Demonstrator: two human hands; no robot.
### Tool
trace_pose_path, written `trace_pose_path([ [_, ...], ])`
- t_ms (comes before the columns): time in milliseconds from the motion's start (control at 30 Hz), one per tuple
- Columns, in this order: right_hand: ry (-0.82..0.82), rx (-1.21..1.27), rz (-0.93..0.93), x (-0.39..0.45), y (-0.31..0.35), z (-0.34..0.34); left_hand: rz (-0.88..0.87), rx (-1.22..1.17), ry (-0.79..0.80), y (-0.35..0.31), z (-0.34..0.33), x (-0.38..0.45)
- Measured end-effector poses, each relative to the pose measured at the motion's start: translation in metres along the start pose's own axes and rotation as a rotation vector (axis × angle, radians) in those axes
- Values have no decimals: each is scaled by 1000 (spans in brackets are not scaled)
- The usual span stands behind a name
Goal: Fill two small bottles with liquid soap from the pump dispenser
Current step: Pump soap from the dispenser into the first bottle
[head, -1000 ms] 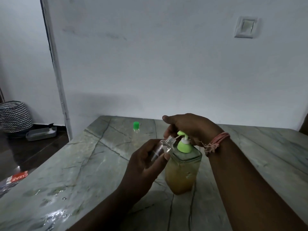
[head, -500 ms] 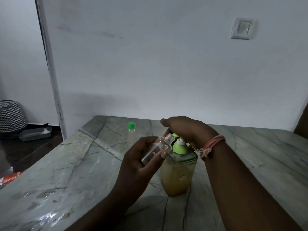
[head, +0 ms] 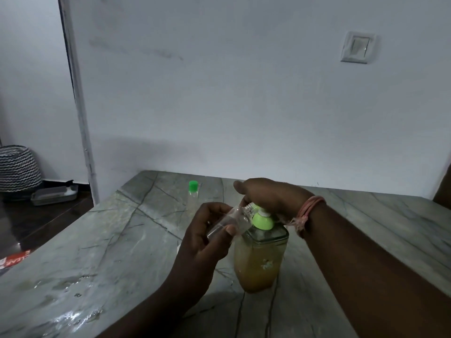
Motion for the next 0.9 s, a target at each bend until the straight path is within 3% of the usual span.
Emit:
trace_pose_path([
  [67, 52, 45, -32, -5, 1, 1, 19, -39, 10, 3, 3, 1],
  [167, 8, -59, 61, 3, 3, 0, 10, -11, 9, 6, 5, 1],
  [300, -36, -21, -40, 10, -2, -5, 17, -66, 26, 8, 4, 2],
  [400, -38, 7, 9, 12, -3, -1, 22, -113, 60, 7, 1, 2],
  [533, 189, 297, -251, 12, -10, 0, 154, -159, 64, 15, 2, 4],
  [633, 10, 40, -62, 18, -6, 1, 210, -226, 80, 17, 2, 6],
  [700, -87, -2, -59, 21, -8, -4, 238, -263, 107, 15, 1, 6],
  [800, -46, 110, -30, 26, -18, -7, 238, -261, 118, 16, 1, 5],
  [900, 72, 378, -226, 25, -20, 0, 216, -283, 98, 13, 2, 4],
])
Point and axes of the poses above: each hand's wrist, its own x-axis towards the middle knuckle, its own z-axis out of the back of the hand, y = z × x, the point moved 3 cm from there along x, towards the middle knuckle, and after that the axes turned 8 degrees about -y, right-handed, at the moved point
